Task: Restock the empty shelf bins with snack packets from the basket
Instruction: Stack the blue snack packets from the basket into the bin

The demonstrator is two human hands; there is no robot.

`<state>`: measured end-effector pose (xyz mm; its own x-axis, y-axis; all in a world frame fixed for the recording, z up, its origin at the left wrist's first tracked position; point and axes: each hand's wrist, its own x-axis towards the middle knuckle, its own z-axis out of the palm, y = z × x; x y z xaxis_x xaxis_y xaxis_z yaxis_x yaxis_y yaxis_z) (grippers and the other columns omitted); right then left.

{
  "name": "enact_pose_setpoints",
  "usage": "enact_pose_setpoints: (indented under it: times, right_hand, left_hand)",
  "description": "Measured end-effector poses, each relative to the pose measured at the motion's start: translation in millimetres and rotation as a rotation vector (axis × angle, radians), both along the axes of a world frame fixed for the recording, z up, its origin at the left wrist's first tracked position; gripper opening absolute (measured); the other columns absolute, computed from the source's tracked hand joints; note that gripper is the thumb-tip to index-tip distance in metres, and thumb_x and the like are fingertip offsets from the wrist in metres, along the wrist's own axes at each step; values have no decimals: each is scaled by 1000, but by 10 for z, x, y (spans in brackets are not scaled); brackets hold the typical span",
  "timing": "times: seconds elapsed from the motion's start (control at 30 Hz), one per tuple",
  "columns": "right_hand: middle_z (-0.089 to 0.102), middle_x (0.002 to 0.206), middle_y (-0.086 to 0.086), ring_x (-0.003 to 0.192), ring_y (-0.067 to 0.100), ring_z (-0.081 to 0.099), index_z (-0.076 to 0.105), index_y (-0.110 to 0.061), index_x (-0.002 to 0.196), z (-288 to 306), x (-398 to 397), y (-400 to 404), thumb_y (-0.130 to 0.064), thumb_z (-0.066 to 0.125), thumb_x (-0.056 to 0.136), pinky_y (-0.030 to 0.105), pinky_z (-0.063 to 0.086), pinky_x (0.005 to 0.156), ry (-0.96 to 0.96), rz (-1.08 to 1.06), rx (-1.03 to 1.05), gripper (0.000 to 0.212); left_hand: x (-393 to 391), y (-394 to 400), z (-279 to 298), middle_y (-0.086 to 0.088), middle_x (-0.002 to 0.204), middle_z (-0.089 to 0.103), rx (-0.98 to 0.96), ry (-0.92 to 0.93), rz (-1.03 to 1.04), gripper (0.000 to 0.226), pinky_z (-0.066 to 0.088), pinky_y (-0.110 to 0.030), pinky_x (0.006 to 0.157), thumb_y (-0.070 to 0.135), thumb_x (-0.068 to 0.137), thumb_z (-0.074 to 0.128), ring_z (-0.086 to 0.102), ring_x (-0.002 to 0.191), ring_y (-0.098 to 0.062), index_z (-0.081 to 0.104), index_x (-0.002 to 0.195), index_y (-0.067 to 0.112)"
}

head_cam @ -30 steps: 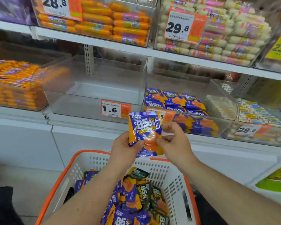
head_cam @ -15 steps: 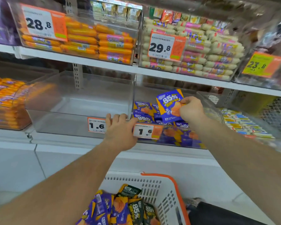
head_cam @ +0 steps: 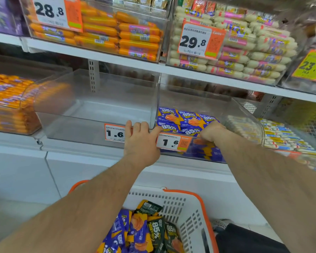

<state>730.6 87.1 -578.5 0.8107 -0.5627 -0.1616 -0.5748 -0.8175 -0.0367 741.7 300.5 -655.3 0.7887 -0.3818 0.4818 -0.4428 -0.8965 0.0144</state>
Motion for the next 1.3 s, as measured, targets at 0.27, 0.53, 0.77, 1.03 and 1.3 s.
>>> enact_pose_setpoints:
  times: [0.27, 0.53, 0.77, 1.03, 1.3]
  right_hand:
    - [52, 83, 5, 95, 22, 56, 54, -13, 87, -10, -14, 6, -45, 61, 92, 30, 47, 80, 15, 10, -27, 33]
    - [56, 97, 17, 88, 35, 50, 65, -9, 90, -502, -410, 371, -4, 56, 66, 39, 33, 72, -1190, 503, -427, 26]
    - [59, 76, 6, 72, 26, 55, 61, -16, 78, -1998, -896, 1166, -15, 58, 83, 30, 42, 62, -108, 608, 235, 6]
    - [44, 71, -1, 69, 19, 47, 43, -21, 65, -3130, -1353, 1143, -21, 63, 82, 28, 44, 68, 459, 82, 516, 26]
    - [60, 87, 5, 95, 25, 62, 58, -7, 99, -3345, -1535, 1173, -6, 49, 88, 31, 47, 69, 434, 155, 498, 15]
  left_hand:
    - [5, 10, 8, -7, 124, 46, -1, 30, -21, 66, 2, -55, 117, 43, 81, 59, 38, 126, -31, 33, 141, 36]
    - [-295, 141, -257, -12, 162, -11, -141, 172, -96, 103, -13, -49, 117, 32, 80, 62, -19, 147, -34, -9, 154, 34]
    - [-970, 491, -1176, -5, 161, 10, -273, 720, -26, 83, 9, -46, 119, 33, 88, 60, 10, 148, -26, 12, 155, 24]
    - [-1264, 837, -1564, -3, 146, 45, -418, 1079, 51, 60, 48, -40, 94, 22, 95, 54, 52, 122, -25, 30, 150, 21]
    - [-1290, 864, -1596, -1, 146, 46, -425, 1118, 89, 58, 47, -36, 93, 21, 95, 53, 55, 114, -19, 33, 149, 21]
